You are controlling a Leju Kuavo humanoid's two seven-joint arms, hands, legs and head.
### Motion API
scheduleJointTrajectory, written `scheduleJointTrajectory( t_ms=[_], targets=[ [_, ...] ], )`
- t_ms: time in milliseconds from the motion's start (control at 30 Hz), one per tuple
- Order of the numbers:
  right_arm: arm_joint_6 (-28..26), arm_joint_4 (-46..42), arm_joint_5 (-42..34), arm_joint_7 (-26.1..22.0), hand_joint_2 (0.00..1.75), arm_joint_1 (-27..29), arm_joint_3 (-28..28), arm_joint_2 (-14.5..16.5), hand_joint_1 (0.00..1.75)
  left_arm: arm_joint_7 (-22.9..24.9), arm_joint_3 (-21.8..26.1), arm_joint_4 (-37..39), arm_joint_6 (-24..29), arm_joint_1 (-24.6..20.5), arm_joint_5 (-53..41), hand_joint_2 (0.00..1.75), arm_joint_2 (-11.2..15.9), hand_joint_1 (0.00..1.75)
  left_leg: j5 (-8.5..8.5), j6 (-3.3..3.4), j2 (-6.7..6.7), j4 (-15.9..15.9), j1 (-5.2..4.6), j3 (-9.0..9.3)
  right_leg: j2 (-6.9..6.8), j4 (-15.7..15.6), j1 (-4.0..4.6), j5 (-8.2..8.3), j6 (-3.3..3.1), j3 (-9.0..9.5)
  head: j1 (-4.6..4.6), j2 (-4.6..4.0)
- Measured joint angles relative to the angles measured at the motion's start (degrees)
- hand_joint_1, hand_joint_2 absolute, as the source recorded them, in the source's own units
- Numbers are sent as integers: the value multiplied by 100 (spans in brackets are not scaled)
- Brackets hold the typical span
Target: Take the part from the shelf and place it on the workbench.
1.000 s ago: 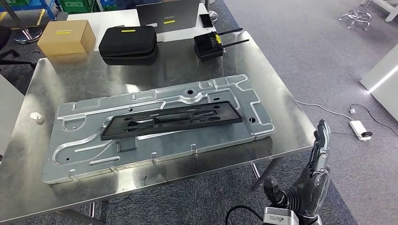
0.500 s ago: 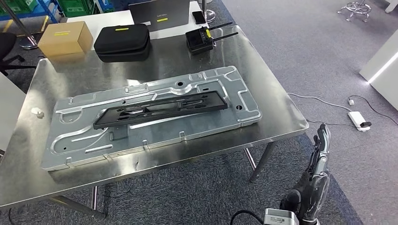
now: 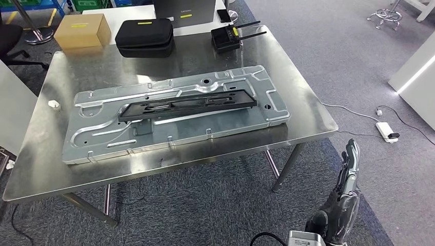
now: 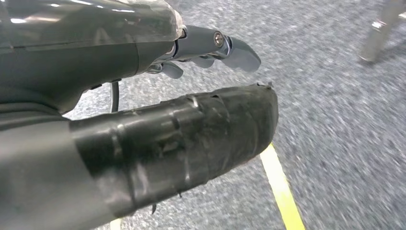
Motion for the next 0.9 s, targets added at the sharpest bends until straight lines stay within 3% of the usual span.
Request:
scheduleJointTrajectory(
  t_ms=[33,67,100,167,233,267,367,400,467,533,567,600,633,700,767,800,867,900],
  targets=[
    [-1,0,-8,0,0,8,0,0,0,2,1,0,1,1,3,0,0,0,53,-4,3,14,-2,-75,0,331,-12,-164,22,-71,-1,0],
    [-1,0,-20,1,0,15,-1,0,0,4,2,0,3,2,6,0,0,0,102,-12,5,34,-2,-151,-1,539,-22,-201,40,-77,-1,0],
    [1,0,-30,4,0,21,-1,0,0,7,2,0,6,3,7,0,-3,0,146,-27,5,60,-1,-227,-1,544,-32,-115,50,19,-2,0],
    [4,0,-48,13,0,25,-2,0,0,10,4,0,11,8,9,0,-19,0,211,-70,3,126,3,-359,-1,-68,-54,171,51,512,-1,0],
    [5,0,-63,21,0,27,-2,0,0,11,6,0,15,11,11,0,-37,0,262,-134,-3,193,-5,-450,6,-819,-36,247,8,996,-4,0],
    [5,0,-70,23,0,28,-3,0,0,11,8,0,16,9,14,0,-40,0,290,-171,-5,216,-9,-475,10,-1027,-20,227,-23,1105,-3,0],
    [5,2,-78,26,0,34,-4,1,0,11,20,0,19,13,20,0,-43,0,348,-284,-14,228,-4,-532,4,-1091,-4,301,-157,1017,2,0],
    [5,2,-79,26,0,35,-4,2,0,11,24,0,20,17,22,0,-43,0,243,-313,-19,304,2,-584,-5,-1100,-10,357,-215,959,-2,0],
    [4,2,-82,26,0,35,-4,9,0,10,29,0,21,23,26,0,-42,0,-242,-346,-27,753,14,-748,-23,-1112,-15,475,-304,814,-5,0],
    [1,3,-91,26,0,42,-4,21,0,9,32,0,18,26,30,0,-42,0,-730,-362,-27,1454,16,-915,-25,-1100,9,591,-334,654,-7,0],
    [-2,5,-96,26,0,45,-4,27,0,5,33,0,14,25,31,0,-42,0,-800,-365,-26,1710,16,-927,-25,-1087,22,649,-335,570,-7,0],
    [-6,9,-100,26,0,47,-4,32,0,1,34,0,10,24,31,0,-39,0,-737,-358,-27,1799,14,-852,-26,-1069,35,704,-333,488,-7,0],
    [-12,14,-102,26,0,50,-4,37,0,-3,36,0,7,22,30,0,-34,0,-583,-340,-27,1687,10,-677,-26,-1047,46,755,-327,411,-7,0],
    [-24,19,-102,26,0,55,-4,50,0,-7,42,-2,4,12,33,0,-18,0,-335,-268,-30,963,-11,-103,-24,-1004,62,841,-303,297,-7,0],
    [-39,19,-107,26,0,64,-5,67,0,-8,58,-5,5,2,37,0,-2,0,-365,-203,-32,226,-45,362,-31,-984,73,924,-252,239,-5,0],
    [-45,18,-113,26,0,70,-6,73,0,-8,69,-7,8,-2,37,0,4,0,-412,-178,-32,41,-64,450,-40,-989,69,970,-217,228,-4,0],
    [-55,16,-132,26,0,94,-9,79,0,-5,92,-7,14,0,39,0,-1,0,-350,-128,-24,-45,-67,429,-54,-1002,56,1040,-142,221,-2,0],
    [-58,11,-141,26,0,112,-16,80,0,-1,105,-7,18,1,41,0,-10,0,-290,-92,-13,-66,-54,398,-44,-959,50,979,-107,199,-1,0]
  ],
)
